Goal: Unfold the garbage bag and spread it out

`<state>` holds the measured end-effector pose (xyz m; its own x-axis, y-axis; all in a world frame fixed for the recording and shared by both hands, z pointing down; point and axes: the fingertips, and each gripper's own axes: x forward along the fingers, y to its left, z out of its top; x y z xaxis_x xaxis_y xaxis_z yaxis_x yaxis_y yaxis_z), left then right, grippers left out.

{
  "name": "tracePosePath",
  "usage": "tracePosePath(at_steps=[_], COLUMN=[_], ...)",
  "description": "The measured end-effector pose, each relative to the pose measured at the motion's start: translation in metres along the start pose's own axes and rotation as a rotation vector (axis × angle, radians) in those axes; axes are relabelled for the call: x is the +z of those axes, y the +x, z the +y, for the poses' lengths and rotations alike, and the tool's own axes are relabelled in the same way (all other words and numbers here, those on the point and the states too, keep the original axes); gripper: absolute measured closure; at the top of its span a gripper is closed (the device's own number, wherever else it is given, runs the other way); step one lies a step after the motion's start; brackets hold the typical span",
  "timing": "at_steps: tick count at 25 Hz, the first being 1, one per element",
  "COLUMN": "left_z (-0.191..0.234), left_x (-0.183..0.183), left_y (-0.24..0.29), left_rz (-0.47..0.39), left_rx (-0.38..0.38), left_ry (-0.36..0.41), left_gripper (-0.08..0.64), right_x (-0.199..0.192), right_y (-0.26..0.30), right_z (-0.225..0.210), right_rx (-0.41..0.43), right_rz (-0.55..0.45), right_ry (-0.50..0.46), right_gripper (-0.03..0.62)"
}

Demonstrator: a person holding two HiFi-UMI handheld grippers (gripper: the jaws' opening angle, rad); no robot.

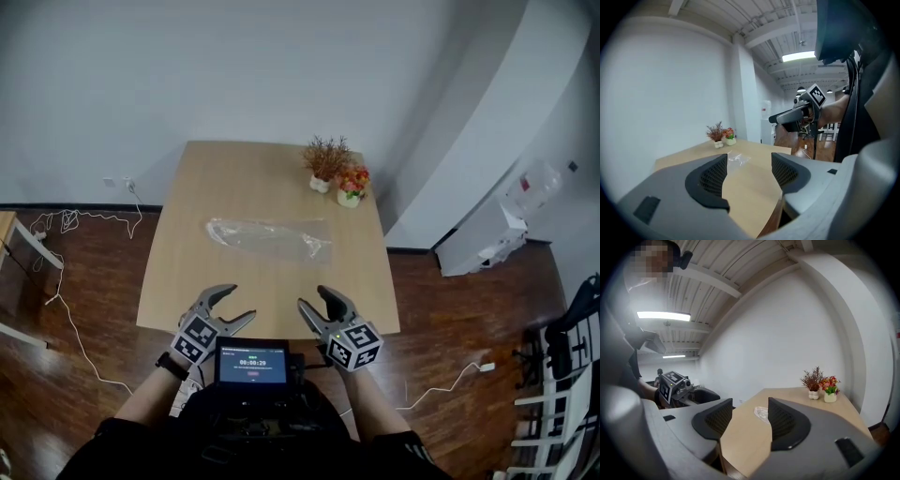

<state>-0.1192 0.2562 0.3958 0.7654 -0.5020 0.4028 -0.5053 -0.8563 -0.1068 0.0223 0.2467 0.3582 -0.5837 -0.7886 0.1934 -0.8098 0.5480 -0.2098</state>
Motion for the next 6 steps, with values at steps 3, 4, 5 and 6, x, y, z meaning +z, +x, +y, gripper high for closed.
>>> tracePosePath(at_steps=[3,4,5,6], left_z=[0.0046,0.0055,0.0062,0.0067], left_x=[0.0053,0.0066,0.0078,0.0089], left_y=[0.0022,0.0030,0.0039,0.0047], left_rz=[-0.008,-0.010,-0.013,-0.015], left_rx=[0.000,0.000,-0.001,-0.001], left_ry=[0.009,0.013,0.015,0.017], left_gripper=[0.256,0.258,0.258,0.258], right_x=[0.0047,0.0058,0.0067,0.0077], right_y=[0.0012,0.0014,0.0015,0.0017], right_z=[0.0000,-0.0002,-0.0006,-0.0009], right_rx=[0.000,-0.001,-0.002,-0.003], right_rz=[-0.013,-0.016,-0.019,-0.021], right_ry=[0.001,-0.001,-0.002,-0.004], right_gripper=[0.333,0.333,0.333,0.334])
